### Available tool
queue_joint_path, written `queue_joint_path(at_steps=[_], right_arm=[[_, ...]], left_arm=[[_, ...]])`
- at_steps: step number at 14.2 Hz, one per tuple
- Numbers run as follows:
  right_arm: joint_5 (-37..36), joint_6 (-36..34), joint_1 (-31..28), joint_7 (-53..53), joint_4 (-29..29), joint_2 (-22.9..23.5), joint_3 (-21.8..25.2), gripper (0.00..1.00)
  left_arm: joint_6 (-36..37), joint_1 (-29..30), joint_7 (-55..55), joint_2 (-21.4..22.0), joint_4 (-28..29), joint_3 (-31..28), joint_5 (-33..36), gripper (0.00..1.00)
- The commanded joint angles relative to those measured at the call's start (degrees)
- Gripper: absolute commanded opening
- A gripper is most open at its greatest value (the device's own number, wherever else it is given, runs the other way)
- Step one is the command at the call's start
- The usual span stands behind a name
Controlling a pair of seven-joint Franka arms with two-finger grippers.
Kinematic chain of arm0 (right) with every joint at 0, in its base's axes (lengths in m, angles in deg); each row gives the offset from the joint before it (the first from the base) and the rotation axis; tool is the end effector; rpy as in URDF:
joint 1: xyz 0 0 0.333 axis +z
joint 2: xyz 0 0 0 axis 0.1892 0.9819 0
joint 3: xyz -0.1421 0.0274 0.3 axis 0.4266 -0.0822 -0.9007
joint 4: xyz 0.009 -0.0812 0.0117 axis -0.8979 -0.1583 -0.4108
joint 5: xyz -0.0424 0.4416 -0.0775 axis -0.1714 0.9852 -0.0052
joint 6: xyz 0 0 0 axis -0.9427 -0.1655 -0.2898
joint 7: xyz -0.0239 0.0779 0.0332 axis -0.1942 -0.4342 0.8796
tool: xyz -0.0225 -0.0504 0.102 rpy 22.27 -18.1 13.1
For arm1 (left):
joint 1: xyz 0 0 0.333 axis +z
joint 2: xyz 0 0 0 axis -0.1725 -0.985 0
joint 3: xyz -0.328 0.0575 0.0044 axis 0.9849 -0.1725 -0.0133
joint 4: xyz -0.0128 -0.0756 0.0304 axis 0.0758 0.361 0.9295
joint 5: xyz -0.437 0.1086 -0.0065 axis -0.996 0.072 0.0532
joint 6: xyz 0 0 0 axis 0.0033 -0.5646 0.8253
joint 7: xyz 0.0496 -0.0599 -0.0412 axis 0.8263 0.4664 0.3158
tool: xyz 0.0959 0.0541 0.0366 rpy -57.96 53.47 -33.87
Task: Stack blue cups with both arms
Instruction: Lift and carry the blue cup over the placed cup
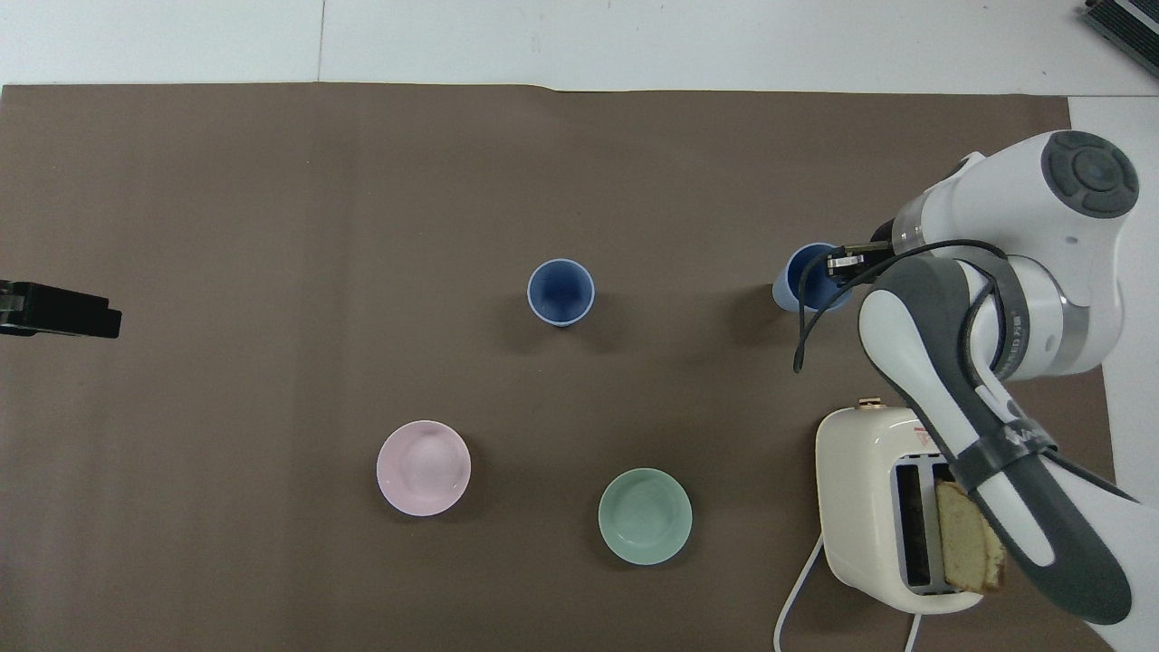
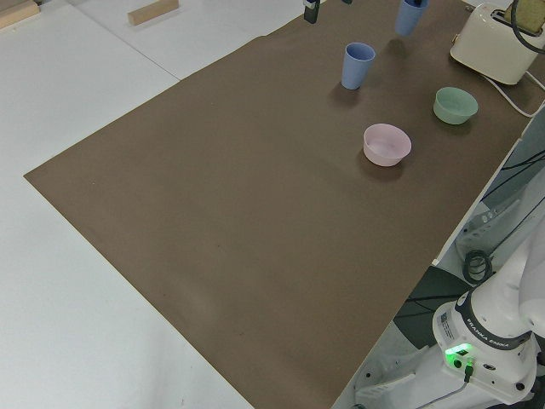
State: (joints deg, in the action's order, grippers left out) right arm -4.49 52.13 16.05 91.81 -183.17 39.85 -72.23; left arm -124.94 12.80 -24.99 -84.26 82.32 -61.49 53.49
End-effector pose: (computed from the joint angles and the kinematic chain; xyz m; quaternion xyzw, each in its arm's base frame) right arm 0.6845 0.0786 0.4055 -0.9994 0.0007 -0.0214 0.0275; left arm 0.5741 -0.0484 0.6901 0.9976 -0.0656 0.0167 0.0140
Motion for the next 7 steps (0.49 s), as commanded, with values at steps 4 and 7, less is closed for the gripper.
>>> queue_joint_path(at_steps=[4, 7], right_arm=[[0.6, -4.4, 10.0, 20.0, 9.3, 0.8, -0.4, 0.00], [0.5, -4.3, 14.4, 21.8, 11.1, 1.3, -0.4, 0.00]], left_arm=[[1.2, 0.7, 0.5, 0.6, 0.0, 0.1, -0.5, 1.00], [1.2, 0.7, 0.5, 0.6, 0.0, 0.1, -0.5, 1.00]])
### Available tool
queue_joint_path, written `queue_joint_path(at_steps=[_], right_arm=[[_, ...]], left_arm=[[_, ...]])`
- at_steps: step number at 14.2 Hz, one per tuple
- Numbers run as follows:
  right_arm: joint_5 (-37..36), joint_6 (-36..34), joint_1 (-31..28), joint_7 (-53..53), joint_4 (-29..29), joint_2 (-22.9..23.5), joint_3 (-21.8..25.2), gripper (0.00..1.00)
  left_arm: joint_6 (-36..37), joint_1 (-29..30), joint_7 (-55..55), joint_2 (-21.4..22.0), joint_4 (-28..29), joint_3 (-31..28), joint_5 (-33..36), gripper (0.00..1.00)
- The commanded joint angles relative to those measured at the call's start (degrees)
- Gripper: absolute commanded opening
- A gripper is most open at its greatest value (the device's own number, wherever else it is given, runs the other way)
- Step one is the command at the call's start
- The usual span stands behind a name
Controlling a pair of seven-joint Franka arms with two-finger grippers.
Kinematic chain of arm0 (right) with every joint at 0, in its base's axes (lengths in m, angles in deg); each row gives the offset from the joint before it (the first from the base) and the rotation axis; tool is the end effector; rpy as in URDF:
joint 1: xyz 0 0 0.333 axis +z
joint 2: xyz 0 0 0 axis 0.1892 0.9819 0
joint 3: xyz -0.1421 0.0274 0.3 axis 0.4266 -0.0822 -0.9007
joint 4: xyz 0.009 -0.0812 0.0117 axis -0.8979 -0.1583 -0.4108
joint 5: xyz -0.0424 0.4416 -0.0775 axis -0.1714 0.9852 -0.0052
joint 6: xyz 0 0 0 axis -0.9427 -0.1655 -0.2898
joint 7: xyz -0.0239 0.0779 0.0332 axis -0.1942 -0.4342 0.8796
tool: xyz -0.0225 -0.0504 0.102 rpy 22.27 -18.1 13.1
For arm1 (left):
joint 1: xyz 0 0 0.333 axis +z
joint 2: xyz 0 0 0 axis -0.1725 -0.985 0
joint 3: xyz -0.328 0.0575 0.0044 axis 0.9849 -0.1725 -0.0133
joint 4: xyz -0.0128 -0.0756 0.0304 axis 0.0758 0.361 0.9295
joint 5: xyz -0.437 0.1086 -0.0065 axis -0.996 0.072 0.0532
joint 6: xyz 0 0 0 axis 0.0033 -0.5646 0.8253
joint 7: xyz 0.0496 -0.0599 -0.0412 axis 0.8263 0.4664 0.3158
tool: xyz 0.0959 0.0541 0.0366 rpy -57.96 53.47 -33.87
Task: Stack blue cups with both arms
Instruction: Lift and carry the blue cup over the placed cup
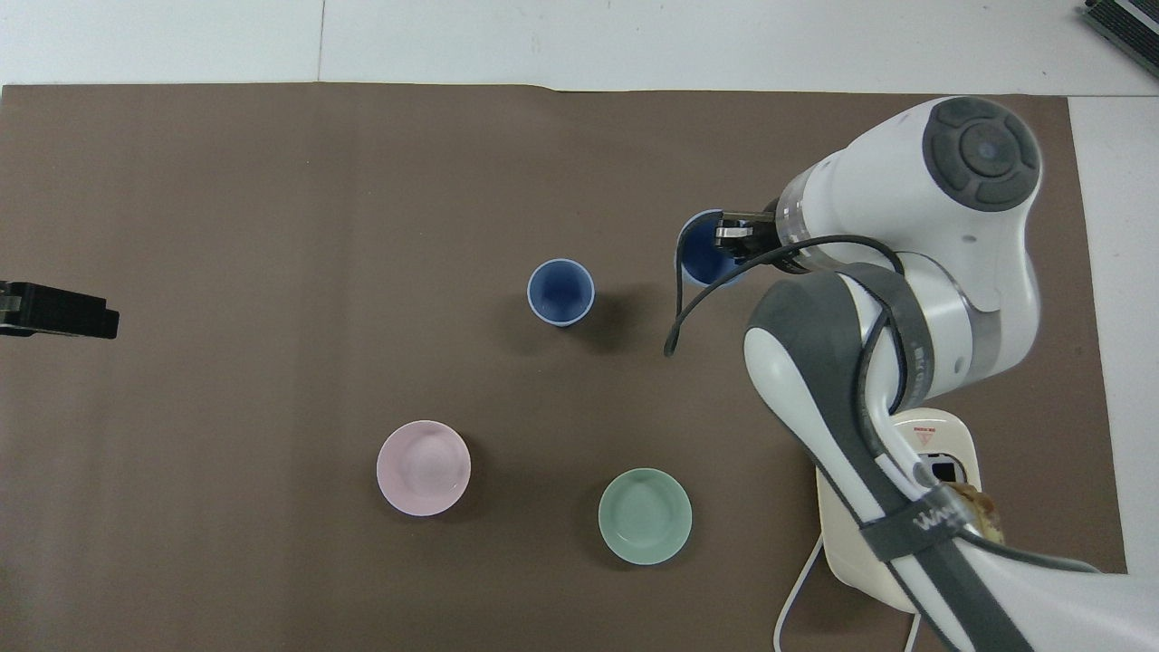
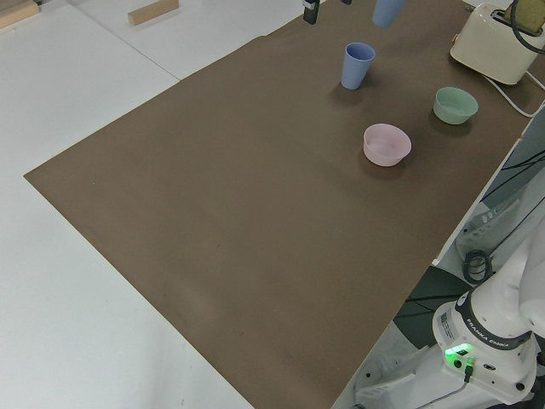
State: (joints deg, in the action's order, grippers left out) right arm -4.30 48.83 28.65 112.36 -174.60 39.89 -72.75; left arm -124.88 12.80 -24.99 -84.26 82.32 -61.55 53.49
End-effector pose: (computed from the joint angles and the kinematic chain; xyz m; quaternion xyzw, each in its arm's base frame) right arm 0.6705 0.2392 0.4802 -0.9951 0.0639 -0.0532 0.0534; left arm 0.5741 -0.0477 0.6900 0.9976 -0.0651 0.0162 0.0141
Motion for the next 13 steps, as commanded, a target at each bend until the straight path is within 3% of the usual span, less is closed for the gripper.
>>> queue_joint_path(at_steps=[1, 5, 13], right_arm=[[0.2, -0.9, 3.3, 1.5, 2.9, 1.2, 0.1, 0.00], [0.3, 0.1, 6.1, 1.5, 3.2, 1.2, 0.0, 0.00], [4.6, 2.9, 6.0, -0.8, 3.3, 1.6, -2.0, 0.00]], left_arm=[[1.1, 0.7, 0.5, 0.6, 0.0, 0.1, -0.5, 1.00], [1.1, 0.7, 0.6, 0.6, 0.0, 0.1, -0.5, 1.00], [1.1, 0.7, 0.5, 0.6, 0.0, 0.1, -0.5, 1.00]])
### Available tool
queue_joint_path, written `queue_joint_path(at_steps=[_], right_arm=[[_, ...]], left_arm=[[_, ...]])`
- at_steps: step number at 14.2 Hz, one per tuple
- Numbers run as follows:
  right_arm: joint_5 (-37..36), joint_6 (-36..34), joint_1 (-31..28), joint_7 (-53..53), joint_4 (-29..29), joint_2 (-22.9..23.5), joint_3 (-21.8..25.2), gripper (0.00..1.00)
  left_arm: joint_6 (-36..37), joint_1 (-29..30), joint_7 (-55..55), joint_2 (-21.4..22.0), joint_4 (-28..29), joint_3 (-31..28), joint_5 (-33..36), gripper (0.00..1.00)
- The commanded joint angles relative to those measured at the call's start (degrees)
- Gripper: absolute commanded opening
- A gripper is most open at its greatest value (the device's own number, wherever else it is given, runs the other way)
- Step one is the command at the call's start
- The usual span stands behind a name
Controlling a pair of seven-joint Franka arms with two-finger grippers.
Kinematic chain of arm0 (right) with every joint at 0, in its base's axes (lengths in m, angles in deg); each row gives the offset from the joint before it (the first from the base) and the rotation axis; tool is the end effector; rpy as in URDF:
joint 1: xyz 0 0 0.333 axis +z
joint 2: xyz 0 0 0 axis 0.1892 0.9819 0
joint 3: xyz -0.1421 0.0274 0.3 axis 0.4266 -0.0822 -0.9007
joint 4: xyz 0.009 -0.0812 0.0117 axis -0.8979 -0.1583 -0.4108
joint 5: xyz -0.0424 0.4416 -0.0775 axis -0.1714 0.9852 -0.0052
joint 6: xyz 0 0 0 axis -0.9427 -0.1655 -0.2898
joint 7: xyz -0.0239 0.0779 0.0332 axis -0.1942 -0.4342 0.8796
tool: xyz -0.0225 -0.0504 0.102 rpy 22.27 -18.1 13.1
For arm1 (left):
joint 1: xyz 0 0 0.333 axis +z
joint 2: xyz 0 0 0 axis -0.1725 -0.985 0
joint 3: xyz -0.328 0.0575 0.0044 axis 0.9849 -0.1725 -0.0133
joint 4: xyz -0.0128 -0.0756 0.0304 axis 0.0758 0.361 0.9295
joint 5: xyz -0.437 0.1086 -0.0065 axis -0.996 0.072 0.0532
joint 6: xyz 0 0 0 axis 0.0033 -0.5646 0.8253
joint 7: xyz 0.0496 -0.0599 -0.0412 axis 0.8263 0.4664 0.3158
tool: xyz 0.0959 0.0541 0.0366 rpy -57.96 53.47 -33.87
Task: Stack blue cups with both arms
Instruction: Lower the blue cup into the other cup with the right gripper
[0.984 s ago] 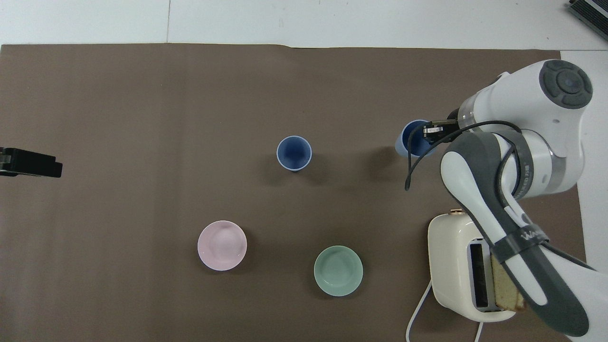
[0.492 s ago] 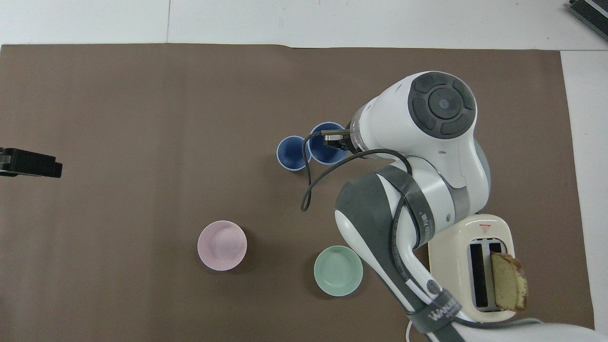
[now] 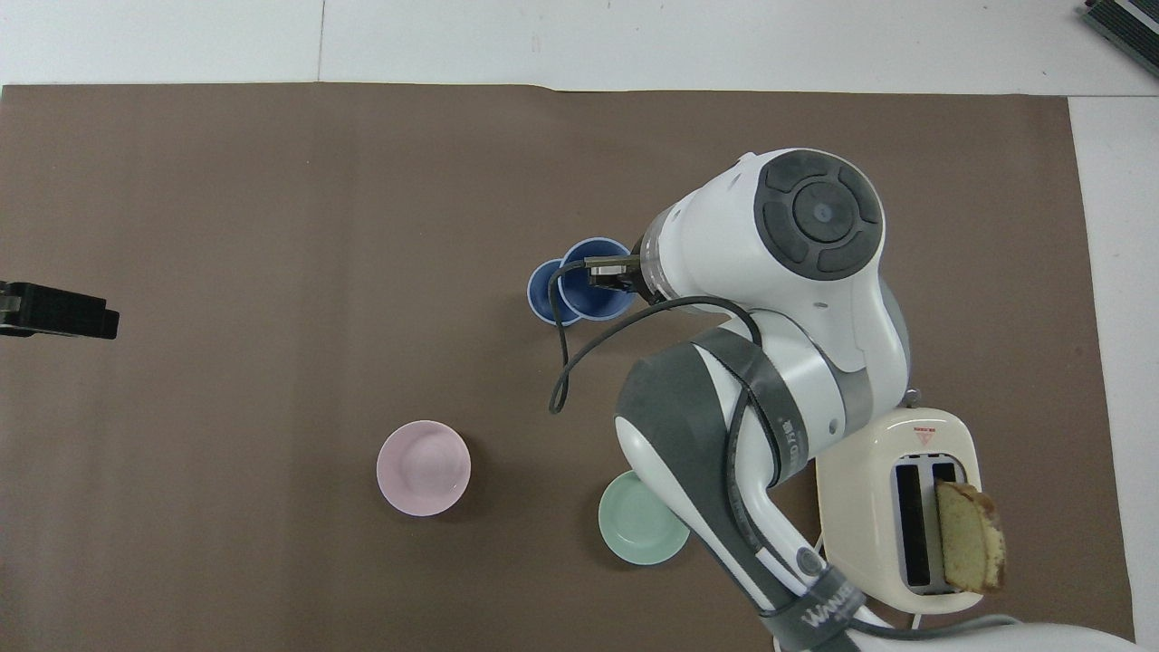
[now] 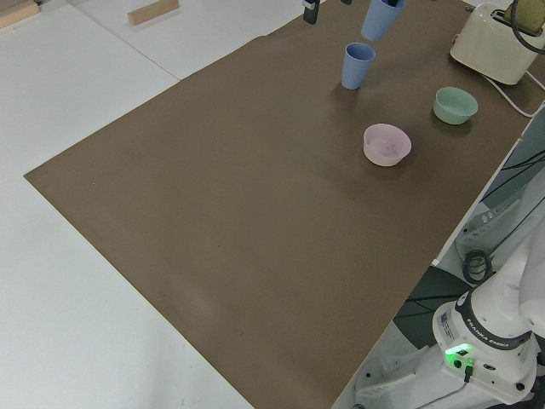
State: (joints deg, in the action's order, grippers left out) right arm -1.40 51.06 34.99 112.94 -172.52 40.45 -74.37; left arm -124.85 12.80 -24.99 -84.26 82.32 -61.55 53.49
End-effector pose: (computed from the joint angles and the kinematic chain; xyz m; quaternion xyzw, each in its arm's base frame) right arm 0.6400 0.3354 0.4980 -0.9931 0.0103 -0.0659 0.0961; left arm 0.5740 -0.0477 0.6900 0.9977 -0.0651 0.0159 0.0141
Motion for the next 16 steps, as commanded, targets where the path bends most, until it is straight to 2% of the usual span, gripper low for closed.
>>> queue_joint_path(at_steps=[1, 10, 16], right_arm=[[1.7, 1.6, -0.2, -1.4, 1.1, 1.6, -0.4, 0.00], [2.6, 2.6, 0.6, -3.5, 0.4, 2.5, -0.4, 0.00], [2.6, 4.6, 1.0, -3.5, 0.5, 4.9, -0.4, 0.00]], left_arm=[[1.1, 0.7, 0.5, 0.6, 0.0, 0.1, -0.5, 1.00], [1.1, 0.7, 0.5, 0.6, 0.0, 0.1, -0.5, 1.00], [1.1, 0.7, 0.5, 0.6, 0.0, 0.1, -0.5, 1.00]])
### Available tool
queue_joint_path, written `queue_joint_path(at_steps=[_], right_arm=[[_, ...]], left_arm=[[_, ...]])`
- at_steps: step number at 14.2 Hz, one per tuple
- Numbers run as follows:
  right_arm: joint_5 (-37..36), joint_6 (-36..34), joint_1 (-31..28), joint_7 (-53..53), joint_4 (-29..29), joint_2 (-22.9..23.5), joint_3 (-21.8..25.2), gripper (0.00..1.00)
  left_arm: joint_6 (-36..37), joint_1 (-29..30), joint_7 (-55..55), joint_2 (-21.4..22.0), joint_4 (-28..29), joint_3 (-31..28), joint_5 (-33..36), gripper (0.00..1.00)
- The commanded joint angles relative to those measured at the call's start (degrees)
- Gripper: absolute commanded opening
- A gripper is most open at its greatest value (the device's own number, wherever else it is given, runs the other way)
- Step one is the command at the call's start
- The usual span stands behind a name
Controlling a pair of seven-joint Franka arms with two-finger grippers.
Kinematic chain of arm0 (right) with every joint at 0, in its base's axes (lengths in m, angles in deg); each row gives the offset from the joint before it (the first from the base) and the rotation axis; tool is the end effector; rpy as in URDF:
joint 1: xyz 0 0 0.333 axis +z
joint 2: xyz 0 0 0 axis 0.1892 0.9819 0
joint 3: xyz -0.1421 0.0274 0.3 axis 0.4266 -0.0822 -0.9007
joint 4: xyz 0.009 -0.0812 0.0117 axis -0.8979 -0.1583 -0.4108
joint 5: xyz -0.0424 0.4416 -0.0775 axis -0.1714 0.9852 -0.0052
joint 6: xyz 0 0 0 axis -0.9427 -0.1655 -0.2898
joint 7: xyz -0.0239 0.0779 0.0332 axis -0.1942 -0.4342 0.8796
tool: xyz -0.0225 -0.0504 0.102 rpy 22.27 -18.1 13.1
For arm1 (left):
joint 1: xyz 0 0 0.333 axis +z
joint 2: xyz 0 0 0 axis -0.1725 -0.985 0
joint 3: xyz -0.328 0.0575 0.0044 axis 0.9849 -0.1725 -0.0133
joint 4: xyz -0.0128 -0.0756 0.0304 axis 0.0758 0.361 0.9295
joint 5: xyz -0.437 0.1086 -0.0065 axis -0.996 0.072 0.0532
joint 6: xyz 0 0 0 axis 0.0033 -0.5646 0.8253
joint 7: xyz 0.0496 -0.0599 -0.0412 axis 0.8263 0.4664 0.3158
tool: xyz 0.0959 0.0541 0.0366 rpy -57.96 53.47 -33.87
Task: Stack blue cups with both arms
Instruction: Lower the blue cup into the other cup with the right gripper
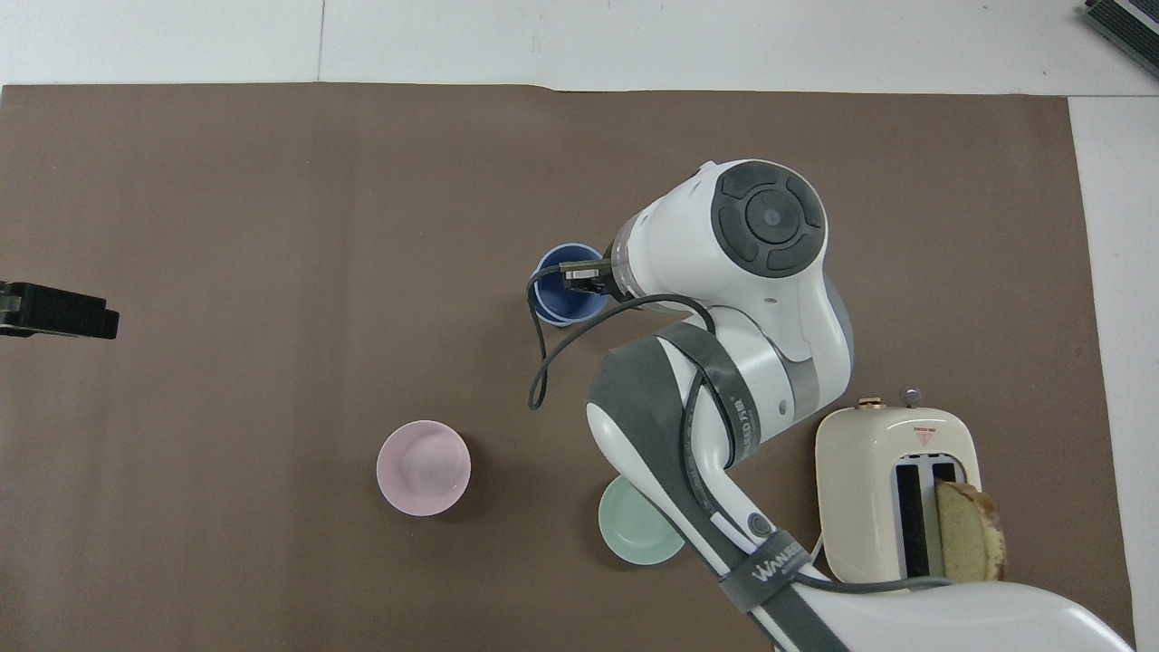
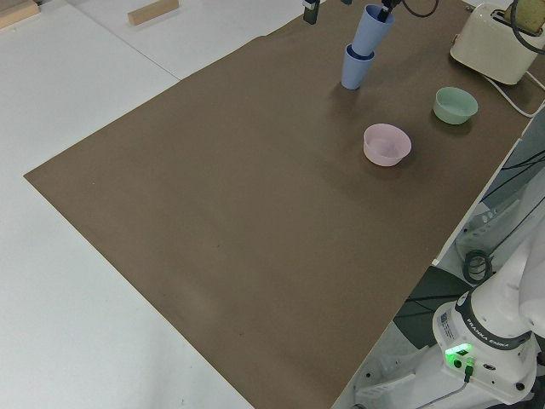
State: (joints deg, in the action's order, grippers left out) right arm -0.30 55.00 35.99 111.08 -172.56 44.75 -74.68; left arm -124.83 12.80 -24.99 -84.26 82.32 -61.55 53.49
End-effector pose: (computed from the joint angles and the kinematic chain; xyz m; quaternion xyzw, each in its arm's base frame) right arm 0.6477 0.3572 0.4505 -0.9929 -0.0085 -0.0588 0.1031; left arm 0.5740 -0.0477 0.6899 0.9977 -0.0651 0.0158 0.0141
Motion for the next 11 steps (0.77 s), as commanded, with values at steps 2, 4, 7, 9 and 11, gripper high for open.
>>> queue_joint_path(at_steps=[2, 4, 7, 9, 11], right_arm=[[1.4, 0.7, 0.0, -1.8, 0.3, 0.8, -0.1, 0.00], [1.4, 0.8, -0.1, -2.5, 0.2, 1.2, -0.1, 0.00], [1.2, 0.8, -0.2, -2.9, 0.1, 1.7, 0.0, 0.00], [1.0, 2.6, -0.1, -2.9, -0.2, 2.9, -0.1, 0.00], [0.8, 3.9, 0.0, -2.9, -0.4, 3.5, -0.1, 0.00]], left_arm=[[1.0, 0.7, 0.5, 0.6, 0.0, 0.1, -0.5, 1.00], [1.0, 0.7, 0.5, 0.6, 0.0, 0.1, -0.5, 1.00], [1.0, 0.7, 0.5, 0.7, 0.0, 0.1, -0.5, 1.00], [1.0, 0.7, 0.5, 0.6, 0.0, 0.1, -0.5, 1.00], [1.0, 0.7, 0.5, 0.6, 0.0, 0.1, -0.5, 1.00]])
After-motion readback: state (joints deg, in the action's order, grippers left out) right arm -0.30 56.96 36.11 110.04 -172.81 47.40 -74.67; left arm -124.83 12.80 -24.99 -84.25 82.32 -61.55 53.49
